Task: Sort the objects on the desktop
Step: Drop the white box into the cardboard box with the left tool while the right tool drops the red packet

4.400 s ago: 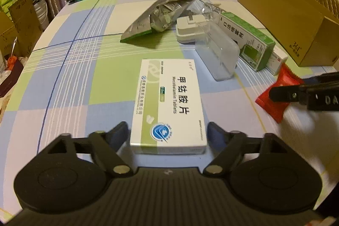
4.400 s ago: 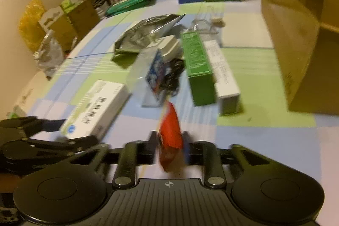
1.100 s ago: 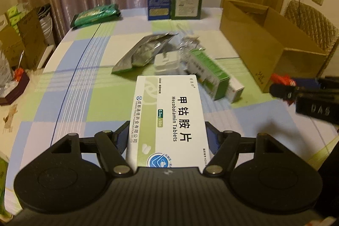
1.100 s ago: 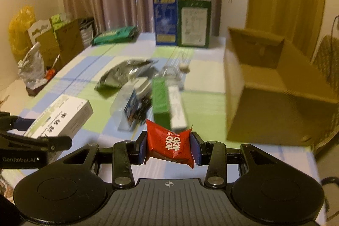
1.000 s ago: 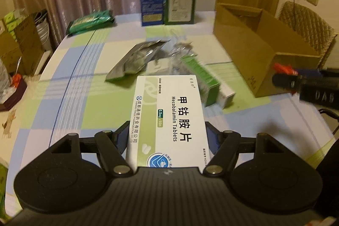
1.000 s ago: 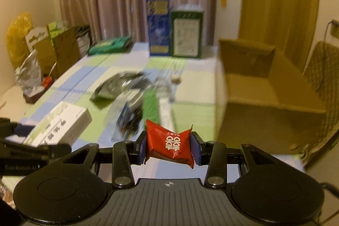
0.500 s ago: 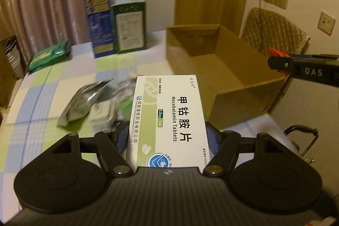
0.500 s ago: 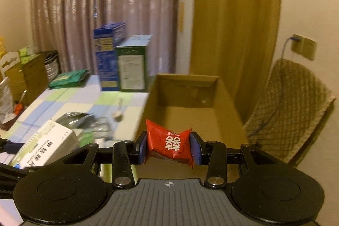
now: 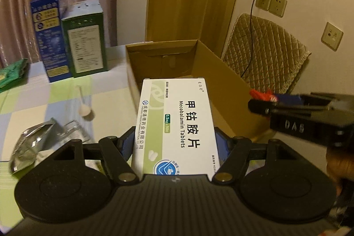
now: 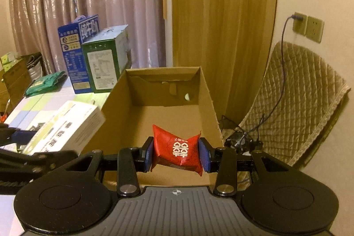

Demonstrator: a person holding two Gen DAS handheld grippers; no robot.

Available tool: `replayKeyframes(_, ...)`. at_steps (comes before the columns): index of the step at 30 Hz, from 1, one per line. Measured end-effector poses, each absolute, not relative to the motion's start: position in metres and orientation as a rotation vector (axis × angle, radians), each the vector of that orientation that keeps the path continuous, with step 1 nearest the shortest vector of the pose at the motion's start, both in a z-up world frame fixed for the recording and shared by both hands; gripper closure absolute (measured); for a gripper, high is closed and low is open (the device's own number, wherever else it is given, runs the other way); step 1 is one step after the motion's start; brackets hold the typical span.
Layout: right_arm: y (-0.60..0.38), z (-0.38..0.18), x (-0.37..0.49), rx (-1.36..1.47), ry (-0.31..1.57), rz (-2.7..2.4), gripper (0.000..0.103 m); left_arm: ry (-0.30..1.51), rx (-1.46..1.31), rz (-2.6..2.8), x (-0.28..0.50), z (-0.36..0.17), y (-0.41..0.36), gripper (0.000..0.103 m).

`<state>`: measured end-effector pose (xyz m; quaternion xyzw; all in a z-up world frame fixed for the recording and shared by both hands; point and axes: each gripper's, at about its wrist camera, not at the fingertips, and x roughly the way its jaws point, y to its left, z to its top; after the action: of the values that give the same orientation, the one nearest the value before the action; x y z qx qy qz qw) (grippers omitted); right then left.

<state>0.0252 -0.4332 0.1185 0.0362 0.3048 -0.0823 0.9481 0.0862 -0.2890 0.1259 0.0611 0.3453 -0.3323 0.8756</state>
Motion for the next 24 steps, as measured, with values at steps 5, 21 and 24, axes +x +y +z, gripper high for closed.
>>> replayKeyframes(5, -0.44, 0.109, 0.042, 0.073, 0.64, -0.174, 0.064, 0.746, 0.089, -0.731, 0.105, 0.116, -0.303, 0.036)
replayKeyframes(21, -0.439, 0.1, 0.06, 0.131, 0.641, -0.138, 0.06, 0.707, 0.081, -0.677, 0.104, 0.117, -0.258, 0.021)
replayKeyframes(24, -0.442, 0.107, 0.057, 0.166, 0.595, -0.138, 0.029, 0.703, 0.088, -0.665, 0.1, 0.118, -0.248, 0.021)
